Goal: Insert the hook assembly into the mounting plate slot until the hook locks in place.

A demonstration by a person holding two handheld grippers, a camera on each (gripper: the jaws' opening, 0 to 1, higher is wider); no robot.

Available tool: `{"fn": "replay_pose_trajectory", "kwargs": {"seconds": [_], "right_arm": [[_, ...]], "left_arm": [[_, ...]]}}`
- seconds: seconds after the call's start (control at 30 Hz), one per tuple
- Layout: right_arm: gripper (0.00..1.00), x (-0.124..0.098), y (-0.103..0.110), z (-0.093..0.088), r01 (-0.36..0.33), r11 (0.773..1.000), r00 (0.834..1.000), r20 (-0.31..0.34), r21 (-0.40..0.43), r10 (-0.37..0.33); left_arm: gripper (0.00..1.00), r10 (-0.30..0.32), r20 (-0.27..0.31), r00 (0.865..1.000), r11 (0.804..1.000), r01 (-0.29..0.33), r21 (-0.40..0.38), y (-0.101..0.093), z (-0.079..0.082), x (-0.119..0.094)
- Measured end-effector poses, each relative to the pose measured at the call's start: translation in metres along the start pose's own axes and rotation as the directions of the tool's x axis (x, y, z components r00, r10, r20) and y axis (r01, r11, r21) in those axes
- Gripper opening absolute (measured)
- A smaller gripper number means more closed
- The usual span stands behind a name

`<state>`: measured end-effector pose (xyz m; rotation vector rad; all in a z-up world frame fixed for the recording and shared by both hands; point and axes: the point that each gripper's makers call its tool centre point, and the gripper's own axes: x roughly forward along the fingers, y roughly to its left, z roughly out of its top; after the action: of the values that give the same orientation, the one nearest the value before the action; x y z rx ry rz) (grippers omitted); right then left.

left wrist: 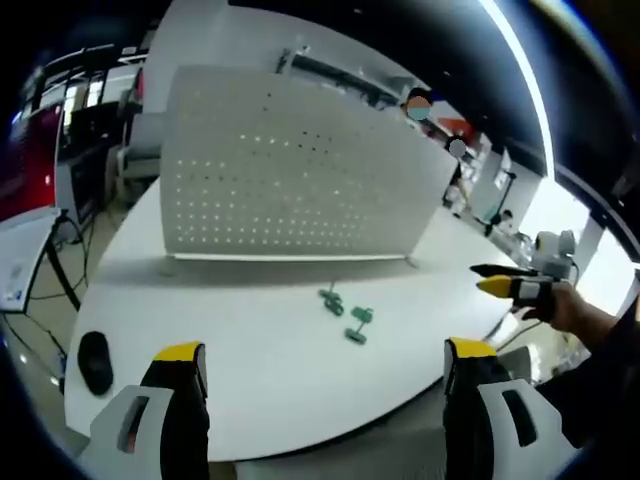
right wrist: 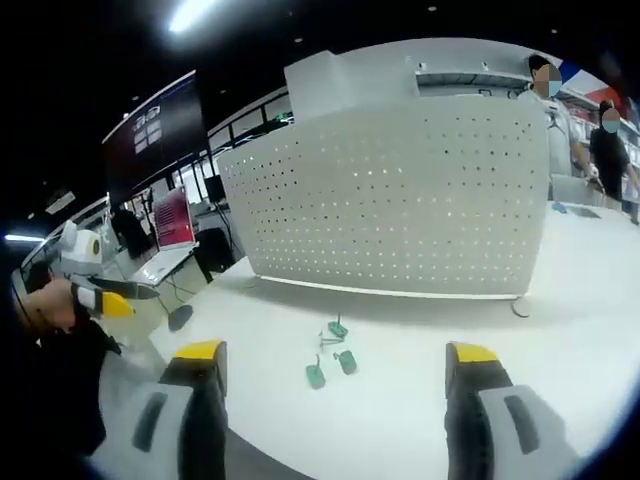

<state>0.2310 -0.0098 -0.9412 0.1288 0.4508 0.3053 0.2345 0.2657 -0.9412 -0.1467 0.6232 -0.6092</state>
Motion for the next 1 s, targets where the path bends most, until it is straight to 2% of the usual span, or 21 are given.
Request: {"fn": "replay_pose_trajectory", "kwargs": {"seconds": [0.2, 0.37, 0.5, 0.6, 1.0], "right_arm": [[0.85, -0.001, -0.003, 0.003, 0.014, 1.0, 1.0, 0.02, -0.01, -0.014], [0.85, 0.0, -0.001, 0.003, 0.005, 1.0, 1.0, 0.02, 0.012, -0.005], [0.84, 0.0, 0.0, -0.001, 0.0, 1.0, 1.0, 0.013, 0.004, 0.0], [0.79, 0.0, 0.002, -0.002, -0.008, 1.0, 1.0, 0.013, 0.013, 0.007], [0.77, -0.003, 0.0, -0.002, -0.009, 1.0, 1.0, 0.018, 0.017, 0.008]], "left_arm": [[1.0, 0.004, -0.006, 1.0, 1.0, -0.004, 0.007, 0.002, 0.001, 0.001], [1.0, -0.007, -0.001, 1.0, 1.0, 0.007, 0.004, 0.0, 0.002, 0.001], [1.0, -0.016, -0.013, 1.0, 1.0, 0.016, 0.019, -0.004, -0.002, 0.002], [1.0, -0.017, -0.025, 1.0, 0.999, 0.017, 0.028, -0.005, -0.005, 0.002], [1.0, -0.003, -0.054, 0.999, 1.0, 0.003, 0.003, -0.001, -0.014, 0.003]]}}
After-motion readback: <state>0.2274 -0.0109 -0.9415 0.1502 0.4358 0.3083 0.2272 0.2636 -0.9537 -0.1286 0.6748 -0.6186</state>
